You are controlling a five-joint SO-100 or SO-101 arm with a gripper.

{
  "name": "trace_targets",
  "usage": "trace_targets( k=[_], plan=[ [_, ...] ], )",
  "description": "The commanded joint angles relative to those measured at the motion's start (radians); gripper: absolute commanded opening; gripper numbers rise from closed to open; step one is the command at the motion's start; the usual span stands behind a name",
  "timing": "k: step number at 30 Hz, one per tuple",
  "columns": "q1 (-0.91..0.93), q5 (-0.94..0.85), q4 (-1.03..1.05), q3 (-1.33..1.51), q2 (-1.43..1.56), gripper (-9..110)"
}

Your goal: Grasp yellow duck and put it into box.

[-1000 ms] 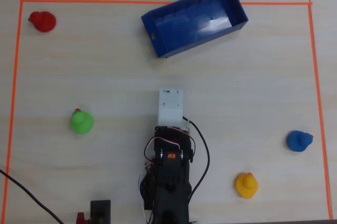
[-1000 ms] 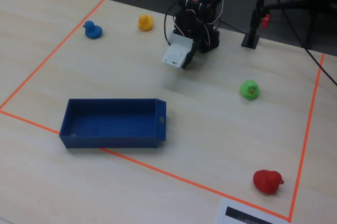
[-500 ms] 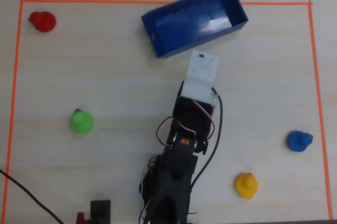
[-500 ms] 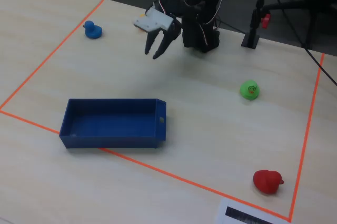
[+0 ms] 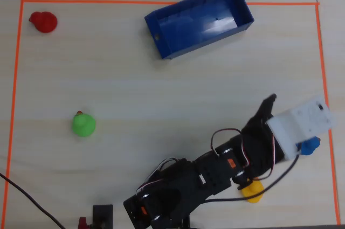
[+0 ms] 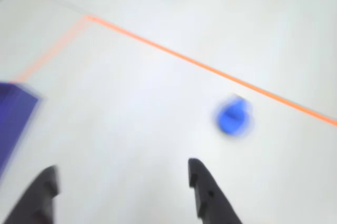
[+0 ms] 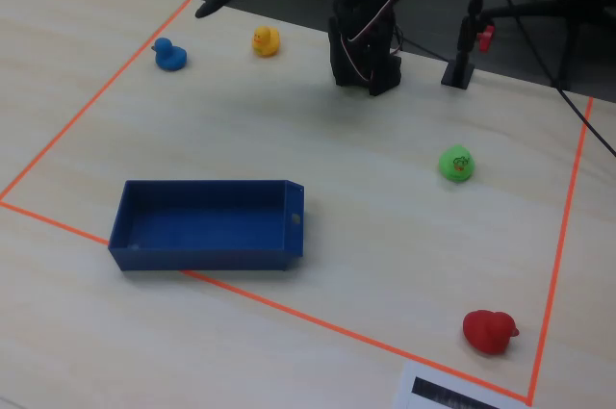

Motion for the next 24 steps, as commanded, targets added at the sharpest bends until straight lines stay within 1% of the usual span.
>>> trace_targets(
  k=[1, 4, 7, 13, 16, 19, 24],
  plan=[
    [0.229, -0.054, 0.233, -0.149, -0.009, 39],
    [0.351, -0.058, 0.407, -0.229, -0.037, 46],
    [0.462, -0.095, 0.572, -0.282, -0.072, 48],
    [0.618, -0.097, 0.713, -0.295, -0.173, 50],
    [0.687, -0.094, 0.706, -0.278, -0.258, 54],
    [0.753, -0.101, 0.606, -0.199, -0.298, 60],
    [0.799, -0.098, 0.410, -0.064, -0.342, 59]
  ],
)
